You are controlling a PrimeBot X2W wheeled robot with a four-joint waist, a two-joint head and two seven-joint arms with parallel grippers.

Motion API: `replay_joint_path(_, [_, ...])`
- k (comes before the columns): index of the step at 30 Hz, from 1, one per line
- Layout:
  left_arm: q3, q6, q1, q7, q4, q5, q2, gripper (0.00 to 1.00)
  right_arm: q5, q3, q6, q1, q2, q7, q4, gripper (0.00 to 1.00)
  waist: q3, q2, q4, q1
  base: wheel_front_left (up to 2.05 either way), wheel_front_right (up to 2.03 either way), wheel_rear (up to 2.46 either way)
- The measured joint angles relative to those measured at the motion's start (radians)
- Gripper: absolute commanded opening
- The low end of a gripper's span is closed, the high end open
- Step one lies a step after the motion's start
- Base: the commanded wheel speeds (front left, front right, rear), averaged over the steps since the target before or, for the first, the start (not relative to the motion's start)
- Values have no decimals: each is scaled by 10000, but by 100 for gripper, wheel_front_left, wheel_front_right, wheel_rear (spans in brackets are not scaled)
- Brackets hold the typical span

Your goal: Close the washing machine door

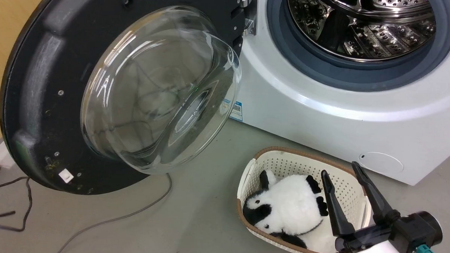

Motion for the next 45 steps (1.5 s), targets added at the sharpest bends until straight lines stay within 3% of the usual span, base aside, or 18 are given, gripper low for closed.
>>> replay_joint_path(11, [-650,-150,394,3392,-899,-1241,-518,0,52,67,0,1,50,0,58,100,-186,0,86,0,0,0,0])
replay_joint_path(18, [-957,-148,1252,4291,-1881,-1327,-681,0,98,123,0,5,138,0,134,100,-467,0,90,0,0,0,0])
replay_joint_path(23, [-1340,-75,2032,5369,-3260,-1542,-1164,0,159,58,0,29,234,0,199,100,-710,0,-6,0,0,0,0])
replay_joint_path(30, [-1987,414,3234,6498,-5620,-1879,-2184,0,155,-84,0,162,305,0,224,100,-871,0,-240,0,0,0,0])
replay_joint_path(38, [-3292,892,4643,7235,-8038,-1960,-3379,0,86,-261,0,153,385,0,224,100,-820,0,-934,0,0,0,0])
replay_joint_path(45, [-4322,874,5248,6974,-8587,-2132,-3703,0,77,-359,0,123,435,0,190,100,-624,0,-1887,0,0,0,0])
